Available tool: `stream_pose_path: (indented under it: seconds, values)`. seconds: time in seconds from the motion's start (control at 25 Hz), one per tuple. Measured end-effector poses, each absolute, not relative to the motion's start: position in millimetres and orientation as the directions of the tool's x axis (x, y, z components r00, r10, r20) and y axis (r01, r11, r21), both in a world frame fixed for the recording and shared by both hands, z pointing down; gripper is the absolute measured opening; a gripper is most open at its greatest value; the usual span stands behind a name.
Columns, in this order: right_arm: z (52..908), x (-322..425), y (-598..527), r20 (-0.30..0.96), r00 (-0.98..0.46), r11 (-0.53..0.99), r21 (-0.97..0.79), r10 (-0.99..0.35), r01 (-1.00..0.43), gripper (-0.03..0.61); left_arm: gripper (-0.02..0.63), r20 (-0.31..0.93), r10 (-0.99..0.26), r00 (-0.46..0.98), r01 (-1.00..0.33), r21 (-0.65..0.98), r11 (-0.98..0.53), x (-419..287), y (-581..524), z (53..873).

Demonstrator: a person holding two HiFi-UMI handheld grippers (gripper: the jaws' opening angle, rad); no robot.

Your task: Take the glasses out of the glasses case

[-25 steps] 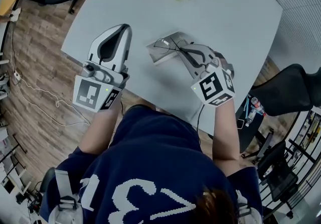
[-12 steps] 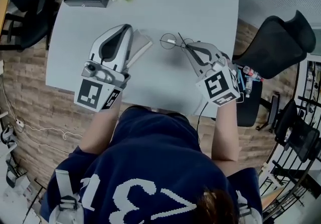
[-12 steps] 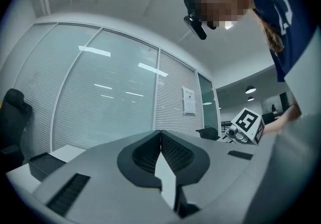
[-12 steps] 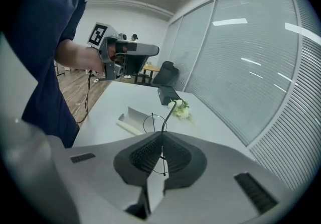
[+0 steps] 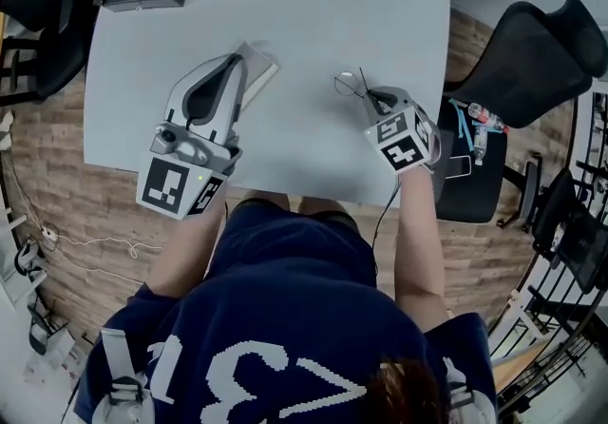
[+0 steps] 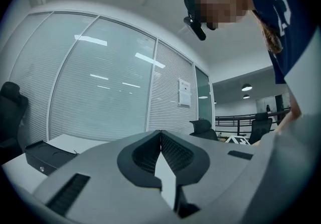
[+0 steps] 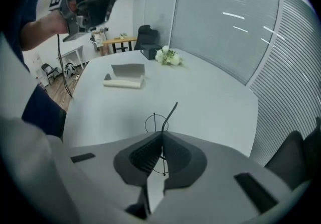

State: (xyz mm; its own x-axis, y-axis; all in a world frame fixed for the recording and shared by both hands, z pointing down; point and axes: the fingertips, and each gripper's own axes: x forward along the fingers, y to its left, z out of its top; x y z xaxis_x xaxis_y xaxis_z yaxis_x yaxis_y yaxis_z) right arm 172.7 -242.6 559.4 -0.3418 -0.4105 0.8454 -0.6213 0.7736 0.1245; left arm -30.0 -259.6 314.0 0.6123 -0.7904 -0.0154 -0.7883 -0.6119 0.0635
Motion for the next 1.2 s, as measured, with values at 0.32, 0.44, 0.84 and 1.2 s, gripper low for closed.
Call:
stream_pose_path:
  seconds: [0.32,0.44,0.84,1.2]
  values:
    - [609,172,-239,0.88,-0.309,0.747,0.075,-0.361,-0.66,0.058,0.014,0.031,-0.8,0.6,-0.8,0.062,-0.597,-36,-256,329]
    - [602,168,-243,0.861,-0.349,0.736,0.043,-0.37,-0.676,0.11,0.014,0.03,-0.798,0.602,-0.798,0.059,-0.6,-36,-256,329]
    - [408,177,-297,0.404,-0.475,0.544,0.071,-0.782,-0.836,0.025,0.014,-0.081,-0.776,0.625,-0.778,0.009,-0.628,-26,-265,284]
    - [266,197,-288,0.024,-0.432,0.433,0.045,-0.902,-0.9,0.025,0.014,-0.149,-0.759,0.633,-0.77,-0.028,-0.637,-18,-264,250]
